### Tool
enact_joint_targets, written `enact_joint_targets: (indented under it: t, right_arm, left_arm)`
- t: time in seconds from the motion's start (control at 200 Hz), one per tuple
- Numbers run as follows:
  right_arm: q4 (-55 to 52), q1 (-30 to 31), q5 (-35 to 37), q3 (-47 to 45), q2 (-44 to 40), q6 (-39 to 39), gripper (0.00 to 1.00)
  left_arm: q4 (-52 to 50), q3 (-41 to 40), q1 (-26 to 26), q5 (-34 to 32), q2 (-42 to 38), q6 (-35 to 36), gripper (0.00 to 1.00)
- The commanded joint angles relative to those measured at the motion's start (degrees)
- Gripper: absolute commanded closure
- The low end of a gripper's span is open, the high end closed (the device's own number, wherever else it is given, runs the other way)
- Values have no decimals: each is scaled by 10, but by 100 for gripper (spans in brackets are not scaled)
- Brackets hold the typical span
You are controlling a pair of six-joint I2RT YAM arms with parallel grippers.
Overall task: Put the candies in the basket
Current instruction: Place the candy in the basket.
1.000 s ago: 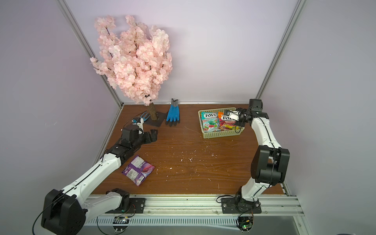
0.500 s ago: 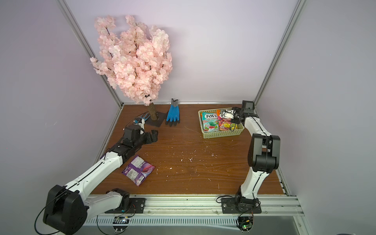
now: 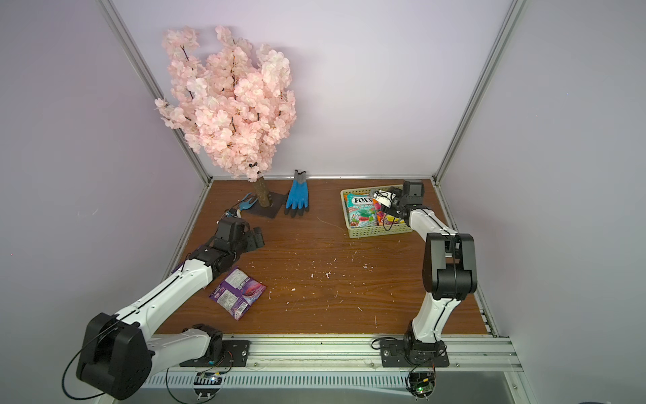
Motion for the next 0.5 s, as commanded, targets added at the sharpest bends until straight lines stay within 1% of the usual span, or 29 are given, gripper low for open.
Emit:
enact_joint_targets:
  t: [0.0,0.045,0.1,0.195,0.265,0.295,0.305,0.32,0.33,0.41,0.445,0.495]
  right_arm:
    - [69,39,45,-26,-60,147,33]
    - [81,61,64,-43,-76,179,31]
    - [95,91,88,-63,-95,219,27]
    - [110,145,91,-101,-134,264,24]
    - [142,176,97,-128,-163,332,21]
    - [148,185,87,-136,-175,361,19]
    - [150,187,82,-138,-178,371,15]
    - [152,190,73,-141,-185,383,4]
    - [156,193,68,-144,-188,395,1]
    - [179,203,39,-166,-214,481,1]
    - [188,205,49,-175,-226,531,1]
    - [196,205,77,-185,-239,622,1]
  left_arm:
    - [-59,-14,29,-42,-7,-84,1]
    - [-77,-18,40,-46,-8,-115,1]
    - [-100,-20,47,-60,-7,-145,6]
    - [-151,-12,46,-89,3,-199,16]
    - [-185,-6,47,-93,13,-233,21]
    - [-198,-6,47,-88,17,-246,23]
    - [-203,-6,48,-85,19,-251,24]
    - [-210,-5,48,-82,21,-259,25]
    - [-214,-5,48,-78,23,-264,25]
    - [-246,-6,48,-44,33,-289,34]
    - [-256,-5,48,-24,34,-288,37]
    - [-261,-8,42,-2,31,-281,41]
